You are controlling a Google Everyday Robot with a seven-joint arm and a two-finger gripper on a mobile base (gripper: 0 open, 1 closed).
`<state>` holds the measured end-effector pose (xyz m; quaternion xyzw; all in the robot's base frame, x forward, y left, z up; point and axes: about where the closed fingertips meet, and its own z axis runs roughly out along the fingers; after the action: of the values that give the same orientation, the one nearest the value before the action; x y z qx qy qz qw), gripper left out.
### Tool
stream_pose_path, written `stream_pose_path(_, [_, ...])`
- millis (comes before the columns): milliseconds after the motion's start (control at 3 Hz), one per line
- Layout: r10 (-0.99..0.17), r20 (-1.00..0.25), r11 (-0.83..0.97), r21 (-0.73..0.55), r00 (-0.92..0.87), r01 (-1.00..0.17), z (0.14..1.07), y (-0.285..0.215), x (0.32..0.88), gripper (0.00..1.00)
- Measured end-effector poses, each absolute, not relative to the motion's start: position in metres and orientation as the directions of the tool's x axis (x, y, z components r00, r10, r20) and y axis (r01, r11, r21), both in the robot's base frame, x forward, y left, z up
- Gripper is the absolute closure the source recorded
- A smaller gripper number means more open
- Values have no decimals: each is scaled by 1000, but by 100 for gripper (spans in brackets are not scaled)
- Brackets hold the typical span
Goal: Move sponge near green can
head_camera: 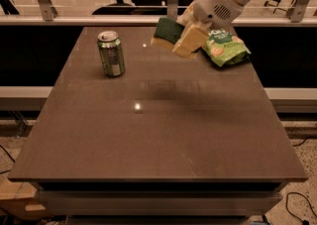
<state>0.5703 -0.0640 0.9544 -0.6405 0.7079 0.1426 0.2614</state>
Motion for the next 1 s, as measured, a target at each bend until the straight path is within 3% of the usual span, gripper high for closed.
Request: stream_pose_path(1000, [-913, -391, 137, -37, -112, -990, 890, -54, 603, 100])
